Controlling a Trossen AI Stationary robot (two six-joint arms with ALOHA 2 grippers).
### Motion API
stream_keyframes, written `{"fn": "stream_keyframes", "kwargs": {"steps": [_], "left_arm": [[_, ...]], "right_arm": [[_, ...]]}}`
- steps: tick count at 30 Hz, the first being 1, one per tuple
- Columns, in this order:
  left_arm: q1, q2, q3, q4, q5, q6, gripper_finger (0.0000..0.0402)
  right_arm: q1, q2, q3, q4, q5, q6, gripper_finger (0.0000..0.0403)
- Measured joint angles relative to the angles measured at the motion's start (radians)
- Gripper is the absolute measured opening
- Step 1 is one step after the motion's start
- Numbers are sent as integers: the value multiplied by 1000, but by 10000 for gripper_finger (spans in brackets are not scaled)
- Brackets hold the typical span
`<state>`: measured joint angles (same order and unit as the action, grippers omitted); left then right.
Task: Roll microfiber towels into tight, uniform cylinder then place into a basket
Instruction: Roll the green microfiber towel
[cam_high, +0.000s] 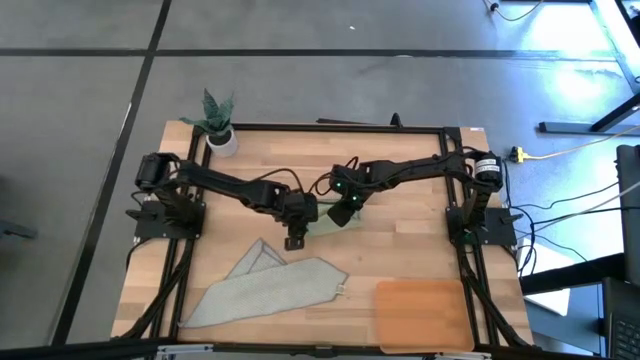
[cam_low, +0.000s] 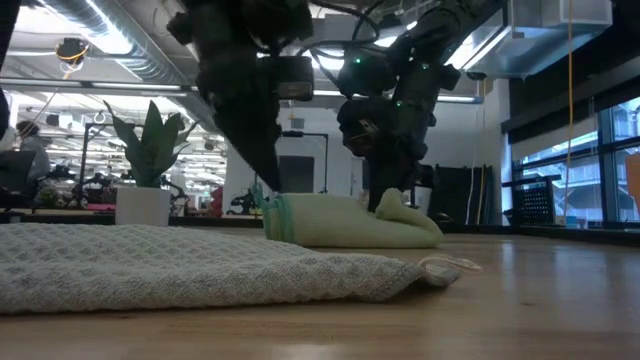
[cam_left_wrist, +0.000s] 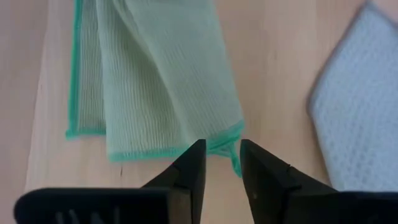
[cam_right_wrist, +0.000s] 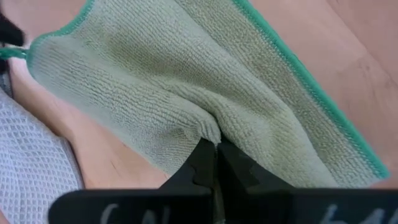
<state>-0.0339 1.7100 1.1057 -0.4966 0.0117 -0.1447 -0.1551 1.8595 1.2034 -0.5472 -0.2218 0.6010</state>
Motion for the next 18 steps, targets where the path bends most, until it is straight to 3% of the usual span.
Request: {"fn": "stream_keyframes", "kwargs": {"steps": [6, 18], "left_arm": [[29, 12, 0, 76, 5, -2, 87], [52, 54, 1, 73, 32, -6, 86]], "right_arm": [[0, -1, 0, 1, 0, 0, 6], [0, -1, 0, -12, 1, 5, 6]]}}
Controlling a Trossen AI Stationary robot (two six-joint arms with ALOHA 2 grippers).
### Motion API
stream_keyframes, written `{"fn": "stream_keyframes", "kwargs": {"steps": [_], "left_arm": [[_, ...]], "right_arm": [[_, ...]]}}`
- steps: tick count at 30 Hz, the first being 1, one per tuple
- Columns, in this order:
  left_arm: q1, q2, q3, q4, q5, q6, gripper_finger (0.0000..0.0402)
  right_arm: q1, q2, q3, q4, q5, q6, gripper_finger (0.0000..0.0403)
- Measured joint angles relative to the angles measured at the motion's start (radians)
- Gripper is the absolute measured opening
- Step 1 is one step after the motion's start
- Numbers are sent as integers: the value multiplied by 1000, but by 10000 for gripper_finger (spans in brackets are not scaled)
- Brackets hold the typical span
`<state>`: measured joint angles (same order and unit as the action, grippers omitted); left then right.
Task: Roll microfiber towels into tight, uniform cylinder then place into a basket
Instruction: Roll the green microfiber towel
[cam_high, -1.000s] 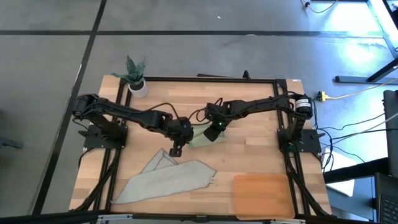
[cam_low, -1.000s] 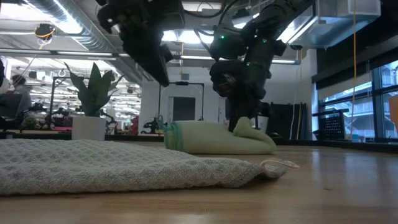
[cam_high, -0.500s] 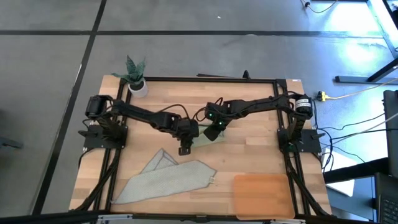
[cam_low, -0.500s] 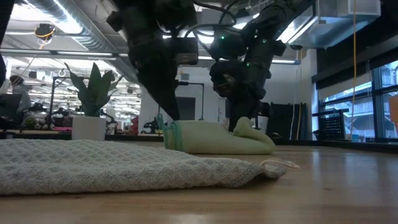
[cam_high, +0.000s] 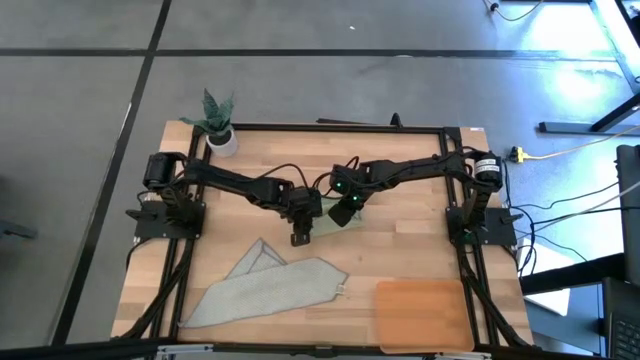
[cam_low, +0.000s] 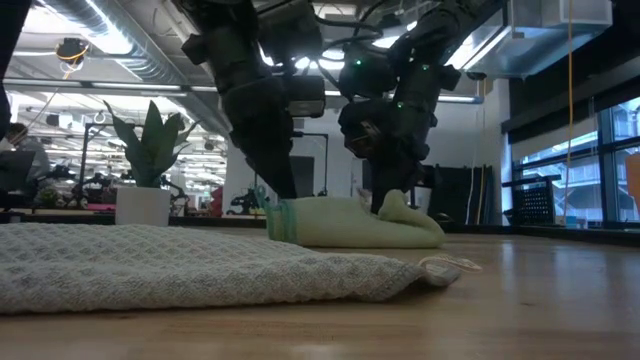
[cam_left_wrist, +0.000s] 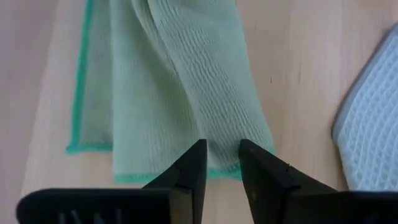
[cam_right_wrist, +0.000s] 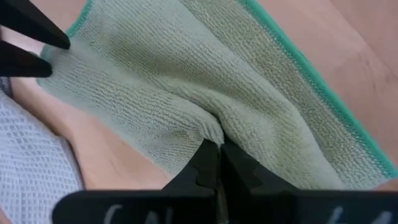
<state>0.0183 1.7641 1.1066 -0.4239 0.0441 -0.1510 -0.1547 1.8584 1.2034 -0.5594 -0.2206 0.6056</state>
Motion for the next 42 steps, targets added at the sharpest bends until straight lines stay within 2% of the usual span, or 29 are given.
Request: {"fn": "stream_keyframes", "kwargs": {"steps": [7, 12, 21, 24, 29, 36, 42], "left_arm": [[1, -1, -1, 7, 10, -4, 89], [-2, 30, 0, 23, 77, -4, 86], [-7, 71, -2, 20, 69, 5, 84], [-7, 71, -2, 20, 69, 33, 68], [-7, 71, -2, 22, 69, 54, 7], [7, 56, -2, 2, 82, 83, 1], [28, -19, -2, -63, 83, 119, 0]], "right_arm": [[0, 0, 0, 1, 0, 0, 6], [0, 0, 0, -7, 2, 13, 6], [0, 0, 1, -5, -1, 14, 6], [0, 0, 1, -5, -1, 14, 6], [0, 0, 1, -5, -1, 14, 6], [0, -6, 1, -9, -12, 14, 6], [3, -38, 2, -34, -33, 21, 6]]}}
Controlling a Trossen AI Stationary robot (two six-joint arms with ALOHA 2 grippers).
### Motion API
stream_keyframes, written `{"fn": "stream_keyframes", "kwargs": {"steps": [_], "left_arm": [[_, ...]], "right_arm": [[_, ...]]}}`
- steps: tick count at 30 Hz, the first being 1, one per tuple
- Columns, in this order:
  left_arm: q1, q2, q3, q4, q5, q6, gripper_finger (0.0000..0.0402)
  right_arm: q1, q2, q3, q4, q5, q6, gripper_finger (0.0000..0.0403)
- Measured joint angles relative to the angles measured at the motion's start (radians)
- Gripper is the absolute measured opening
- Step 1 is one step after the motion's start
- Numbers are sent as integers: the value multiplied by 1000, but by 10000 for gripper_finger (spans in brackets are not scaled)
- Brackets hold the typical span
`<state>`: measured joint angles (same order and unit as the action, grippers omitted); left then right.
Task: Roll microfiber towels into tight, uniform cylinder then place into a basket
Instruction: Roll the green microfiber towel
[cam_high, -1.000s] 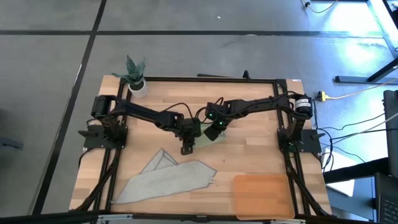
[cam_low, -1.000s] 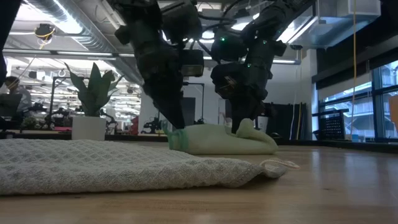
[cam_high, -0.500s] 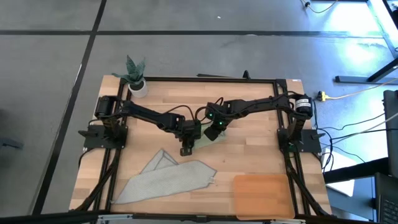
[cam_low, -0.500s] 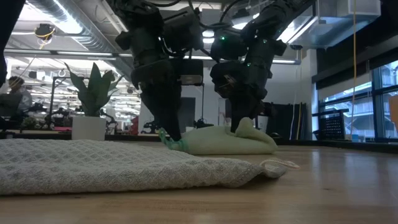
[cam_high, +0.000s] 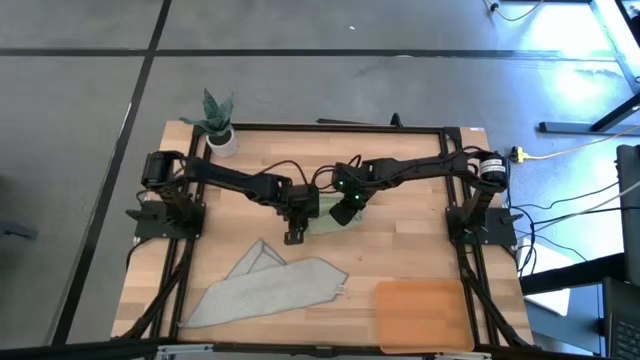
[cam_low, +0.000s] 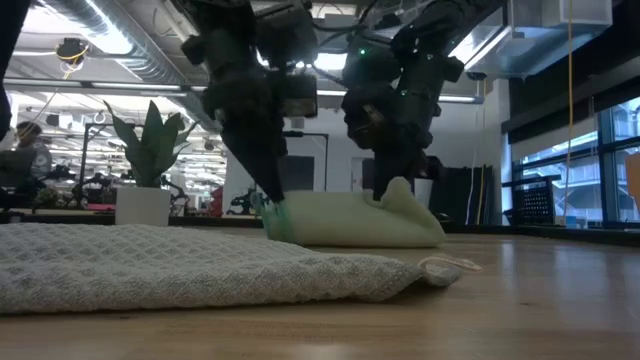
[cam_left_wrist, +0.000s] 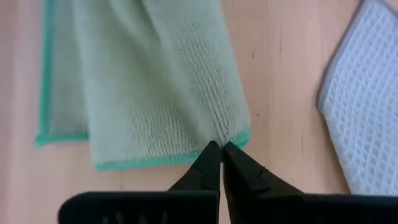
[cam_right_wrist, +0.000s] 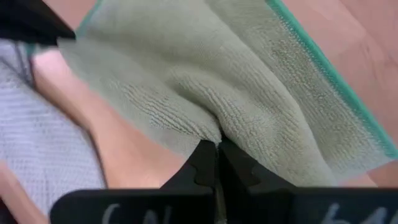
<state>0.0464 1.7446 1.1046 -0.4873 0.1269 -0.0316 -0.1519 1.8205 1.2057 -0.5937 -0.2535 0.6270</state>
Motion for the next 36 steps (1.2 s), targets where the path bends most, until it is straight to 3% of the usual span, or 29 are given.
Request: {"fn": "stream_keyframes", "kwargs": {"steps": [9, 16, 24, 29, 33, 36], "left_arm": [[64, -63, 1, -22, -70, 11, 0], [74, -63, 1, -2, -79, 15, 0], [77, -78, 2, 62, -95, 40, 0], [76, -78, 2, 78, -126, 51, 0], [76, -78, 9, 84, -121, 63, 0], [76, -78, 9, 82, -37, 87, 0]], "right_arm": [[5, -20, 0, -26, -147, -122, 6], [11, -20, 0, -33, -154, -161, 6], [34, -33, 0, -72, 22, -137, 6], [65, -90, 0, -106, 72, -131, 6], [78, -117, 0, -120, -77, -143, 6], [95, -116, 0, -117, -157, -159, 6]]}}
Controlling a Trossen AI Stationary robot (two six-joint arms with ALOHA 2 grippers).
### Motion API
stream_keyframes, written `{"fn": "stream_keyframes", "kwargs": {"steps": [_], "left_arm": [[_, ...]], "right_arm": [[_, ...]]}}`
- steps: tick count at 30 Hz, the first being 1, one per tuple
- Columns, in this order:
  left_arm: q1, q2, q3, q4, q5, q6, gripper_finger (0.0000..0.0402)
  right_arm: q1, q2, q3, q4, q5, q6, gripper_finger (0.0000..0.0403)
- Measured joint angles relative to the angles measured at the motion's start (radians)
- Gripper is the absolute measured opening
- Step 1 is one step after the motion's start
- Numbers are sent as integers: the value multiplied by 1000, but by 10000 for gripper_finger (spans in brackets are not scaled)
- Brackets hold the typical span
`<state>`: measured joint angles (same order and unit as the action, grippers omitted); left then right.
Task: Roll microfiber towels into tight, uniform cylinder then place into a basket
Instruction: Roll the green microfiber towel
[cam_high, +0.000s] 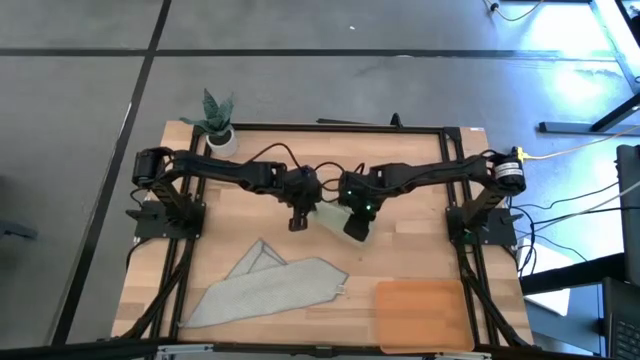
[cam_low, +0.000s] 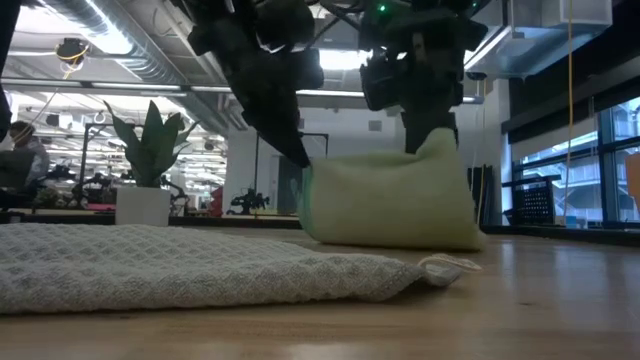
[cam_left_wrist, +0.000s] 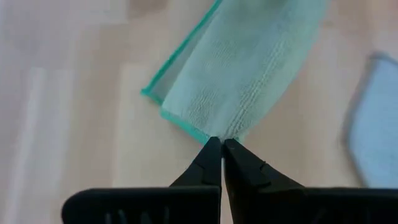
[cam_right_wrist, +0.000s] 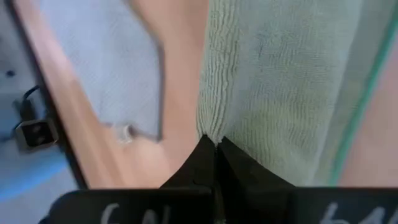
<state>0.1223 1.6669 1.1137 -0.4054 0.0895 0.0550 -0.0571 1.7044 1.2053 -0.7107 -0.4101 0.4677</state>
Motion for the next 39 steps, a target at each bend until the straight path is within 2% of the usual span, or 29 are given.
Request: {"fn": "stream_keyframes", "kwargs": {"steps": [8, 13, 19, 24, 29, 32, 39], "left_arm": [[-41, 0, 0, -14, 108, 54, 0], [-73, 0, 0, 11, 80, 72, 0], [-91, 12, 0, 70, 69, 82, 0], [-99, 50, 3, 134, 44, 86, 0], [-103, 78, -1, 154, 24, 87, 0], [-103, 82, -1, 170, 26, 107, 0], [-103, 102, 0, 206, 32, 110, 0]], "right_arm": [[70, 40, 0, 53, -31, 0, 6], [111, 43, 0, 78, -30, 34, 6], [170, 44, 0, 68, 94, 103, 6], [233, 46, -1, 26, 302, 192, 6], [267, 46, -2, 0, 360, 299, 6], [275, 46, -2, -32, 355, 331, 6], [274, 46, -2, 13, 200, 263, 6]]}}
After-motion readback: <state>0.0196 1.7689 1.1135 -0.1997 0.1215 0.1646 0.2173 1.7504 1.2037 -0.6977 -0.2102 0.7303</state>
